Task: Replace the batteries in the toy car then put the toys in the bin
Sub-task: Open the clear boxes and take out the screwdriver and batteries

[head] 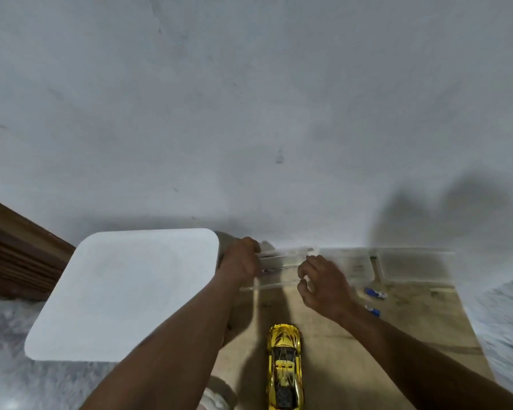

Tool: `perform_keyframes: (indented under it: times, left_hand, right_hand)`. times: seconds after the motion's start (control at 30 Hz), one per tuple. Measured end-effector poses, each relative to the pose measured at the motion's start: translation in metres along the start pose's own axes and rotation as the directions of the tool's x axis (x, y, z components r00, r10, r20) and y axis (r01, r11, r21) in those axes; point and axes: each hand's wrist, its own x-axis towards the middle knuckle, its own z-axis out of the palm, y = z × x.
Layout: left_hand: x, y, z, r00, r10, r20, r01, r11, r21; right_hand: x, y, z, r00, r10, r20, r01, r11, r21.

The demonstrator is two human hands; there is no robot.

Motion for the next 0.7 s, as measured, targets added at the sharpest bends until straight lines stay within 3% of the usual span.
perform_keyframes:
  times: [0.13,0.23,0.37,0.47,0.7]
  left_hand:
    - [0.003,0.004,-0.003,0.998,0.04,-0.04,-0.042,0.999,-0.034]
    - [0.006,0.005,-0.001,0.997,0.056,-0.059,-0.059,0.997,-0.054]
    - [0.009,0.002,0.0,0.992,0.096,-0.08,-0.101,0.993,-0.06]
    - [0.011,-0.002,0.002,0.99,0.113,-0.087,-0.119,0.991,-0.068]
    - [0.014,-0.006,0.0,0.99,0.112,-0.091,-0.117,0.991,-0.061]
  right_hand:
    - [0.013,-0.002,0.017,0.993,0.04,0.113,-0.048,0.997,0.065]
    - [0.041,-0.01,0.023,0.93,0.135,0.342,-0.107,0.989,-0.098]
    - [0.066,-0.015,0.032,0.84,0.237,0.488,-0.113,0.956,-0.271]
    - [0.074,-0.016,0.036,0.802,0.296,0.518,-0.113,0.928,-0.355]
    - [0.071,-0.01,0.039,0.811,0.272,0.518,-0.051,0.915,-0.4]
